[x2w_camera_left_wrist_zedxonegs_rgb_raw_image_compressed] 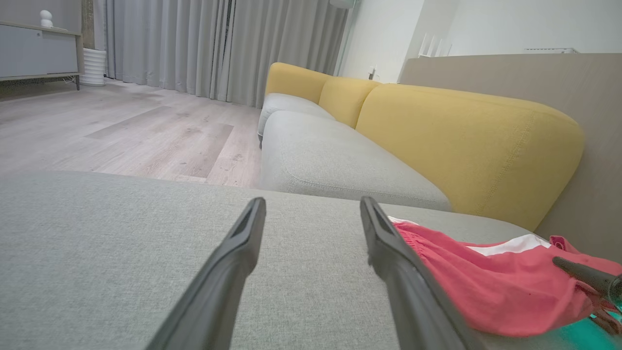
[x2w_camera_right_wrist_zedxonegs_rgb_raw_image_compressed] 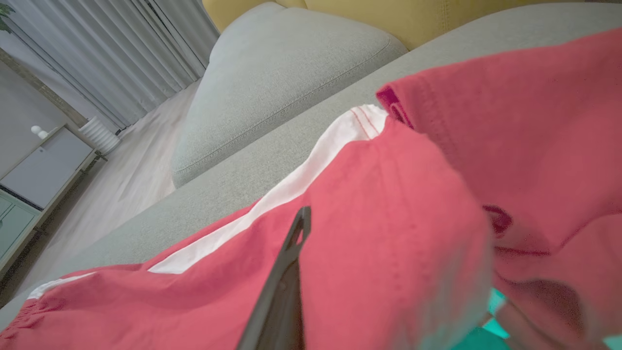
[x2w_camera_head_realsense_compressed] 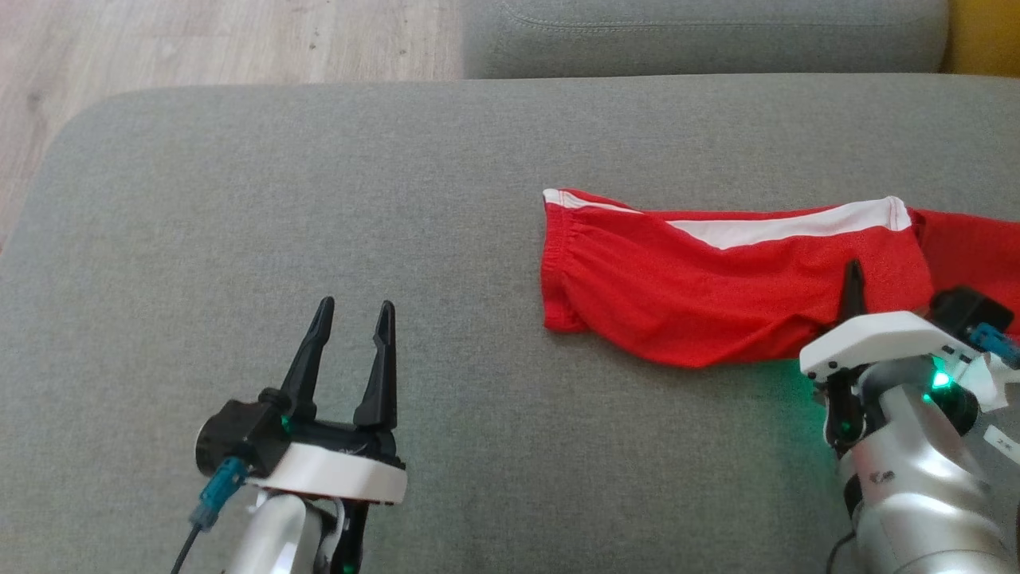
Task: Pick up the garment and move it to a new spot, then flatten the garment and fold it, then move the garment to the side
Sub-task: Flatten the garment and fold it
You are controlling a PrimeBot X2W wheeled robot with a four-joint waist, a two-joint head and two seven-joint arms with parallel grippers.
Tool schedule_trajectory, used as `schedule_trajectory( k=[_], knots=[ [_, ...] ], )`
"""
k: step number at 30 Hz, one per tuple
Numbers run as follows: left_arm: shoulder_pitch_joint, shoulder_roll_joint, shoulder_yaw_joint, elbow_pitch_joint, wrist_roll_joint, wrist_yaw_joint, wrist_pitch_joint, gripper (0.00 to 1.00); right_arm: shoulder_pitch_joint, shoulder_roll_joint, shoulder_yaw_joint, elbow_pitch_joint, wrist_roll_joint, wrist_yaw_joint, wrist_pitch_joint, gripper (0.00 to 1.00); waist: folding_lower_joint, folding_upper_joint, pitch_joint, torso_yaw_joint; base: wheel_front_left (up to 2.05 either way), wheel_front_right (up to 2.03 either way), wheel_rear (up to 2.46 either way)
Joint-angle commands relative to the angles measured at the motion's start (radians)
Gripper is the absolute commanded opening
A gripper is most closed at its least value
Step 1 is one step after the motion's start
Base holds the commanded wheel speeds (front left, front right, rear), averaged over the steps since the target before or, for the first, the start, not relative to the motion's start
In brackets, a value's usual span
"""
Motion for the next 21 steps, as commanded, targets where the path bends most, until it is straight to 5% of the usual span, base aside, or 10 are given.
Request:
schedule_trajectory(
  k=[1, 8, 21],
  knots=[
    [-0.022, 0.006, 0.032, -0.028, 0.007, -0.005, -0.008, 1.0, -0.011, 0.011, 0.029, -0.04, 0.011, 0.007, -0.014, 0.0, 0.0, 0.0, -0.001, 0.004, 0.0, 0.0, 0.0],
    [-0.023, 0.006, 0.039, -0.021, 0.011, -0.007, -0.008, 1.0, -0.024, 0.011, 0.118, -0.106, 0.077, 0.007, -0.014, 0.0, 0.0, 0.0, -0.006, 0.02, 0.0, 0.0, 0.0],
    [-0.023, 0.006, 0.042, -0.016, 0.004, -0.007, -0.008, 1.0, -0.005, 0.011, 0.494, -0.227, 0.255, 0.007, -0.014, 0.0, 0.0, 0.0, -0.024, 0.06, 0.0, 0.0, 0.0]
  ],
)
